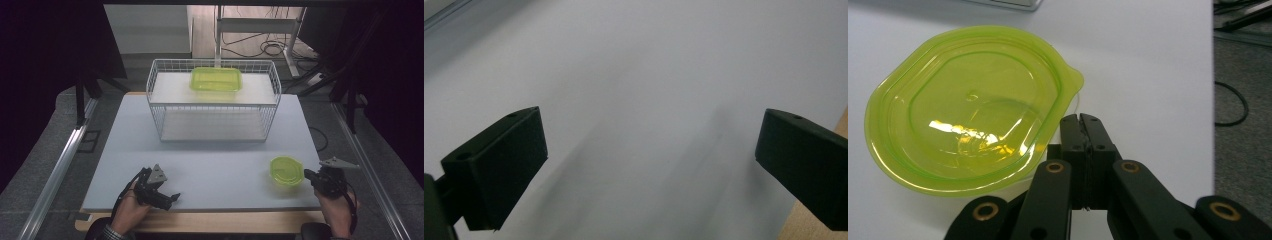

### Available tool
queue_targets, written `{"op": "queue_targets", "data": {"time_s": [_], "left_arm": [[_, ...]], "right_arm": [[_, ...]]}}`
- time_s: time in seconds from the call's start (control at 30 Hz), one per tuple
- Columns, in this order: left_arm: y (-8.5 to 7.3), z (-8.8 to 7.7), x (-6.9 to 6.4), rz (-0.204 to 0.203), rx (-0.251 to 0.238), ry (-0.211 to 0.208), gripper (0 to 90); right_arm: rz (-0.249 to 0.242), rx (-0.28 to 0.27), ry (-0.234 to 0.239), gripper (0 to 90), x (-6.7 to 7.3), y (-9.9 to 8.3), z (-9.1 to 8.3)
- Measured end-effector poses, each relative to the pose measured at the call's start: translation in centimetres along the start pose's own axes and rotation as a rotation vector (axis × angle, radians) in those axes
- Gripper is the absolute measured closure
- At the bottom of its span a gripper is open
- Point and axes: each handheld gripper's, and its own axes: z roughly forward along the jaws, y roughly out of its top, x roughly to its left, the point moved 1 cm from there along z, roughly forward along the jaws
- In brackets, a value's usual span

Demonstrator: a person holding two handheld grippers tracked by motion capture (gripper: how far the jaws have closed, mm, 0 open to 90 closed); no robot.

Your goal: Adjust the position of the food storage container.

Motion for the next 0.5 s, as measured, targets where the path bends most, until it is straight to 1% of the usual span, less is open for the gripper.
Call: {"op": "queue_targets", "data": {"time_s": [0.3,0.5], "left_arm": [[0.0,0.0,0.0,0.003,0.001,0.002,0.1],[0.0,0.0,0.0,0.004,0.002,0.001,0.1]], "right_arm": [[-0.010,0.016,0.057,89.0,1.8,0.4,1.0],[-0.014,0.017,0.100,89.0,3.0,0.7,1.7]]}}
